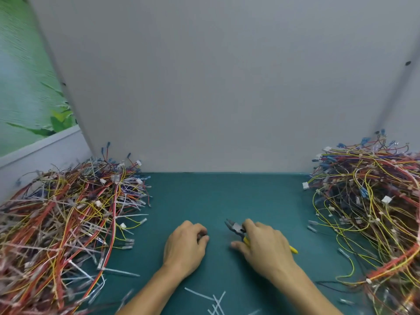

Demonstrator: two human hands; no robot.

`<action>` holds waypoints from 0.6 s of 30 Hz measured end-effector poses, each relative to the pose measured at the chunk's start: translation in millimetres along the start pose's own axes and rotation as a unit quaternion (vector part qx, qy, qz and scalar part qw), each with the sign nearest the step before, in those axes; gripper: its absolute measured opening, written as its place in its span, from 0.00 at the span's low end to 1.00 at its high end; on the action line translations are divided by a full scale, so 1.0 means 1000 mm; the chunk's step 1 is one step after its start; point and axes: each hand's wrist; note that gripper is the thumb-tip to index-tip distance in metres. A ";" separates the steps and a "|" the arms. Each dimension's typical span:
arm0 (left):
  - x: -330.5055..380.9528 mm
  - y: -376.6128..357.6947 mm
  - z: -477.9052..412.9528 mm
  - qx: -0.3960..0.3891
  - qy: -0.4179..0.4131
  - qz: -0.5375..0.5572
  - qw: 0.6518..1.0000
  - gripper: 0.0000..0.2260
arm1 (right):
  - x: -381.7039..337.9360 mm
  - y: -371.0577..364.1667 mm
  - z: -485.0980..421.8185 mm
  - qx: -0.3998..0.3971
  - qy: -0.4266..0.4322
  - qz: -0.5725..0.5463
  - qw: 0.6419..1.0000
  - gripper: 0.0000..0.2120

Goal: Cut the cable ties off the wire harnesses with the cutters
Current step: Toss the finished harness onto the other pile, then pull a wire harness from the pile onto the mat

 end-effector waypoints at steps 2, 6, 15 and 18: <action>-0.001 0.002 -0.001 -0.008 -0.003 -0.002 1.000 0.07 | -0.010 -0.010 0.004 0.008 -0.003 0.001 1.000 0.18; -0.004 0.010 -0.005 -0.017 -0.002 0.008 1.000 0.08 | -0.015 -0.021 0.008 0.017 -0.014 0.027 0.999 0.20; -0.016 0.057 -0.027 0.160 0.020 -0.122 0.979 0.13 | -0.017 -0.023 0.014 0.093 0.009 0.008 0.996 0.16; -0.025 0.078 -0.037 0.200 0.083 -0.162 0.963 0.18 | -0.016 -0.025 0.011 0.104 0.005 0.022 0.994 0.14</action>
Point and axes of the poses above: each hand's wrist, its own z-axis away from the middle knuckle, its own y-axis out of the back of the hand, x = y × z, and after that the axes turned 13 degrees about z, right-handed
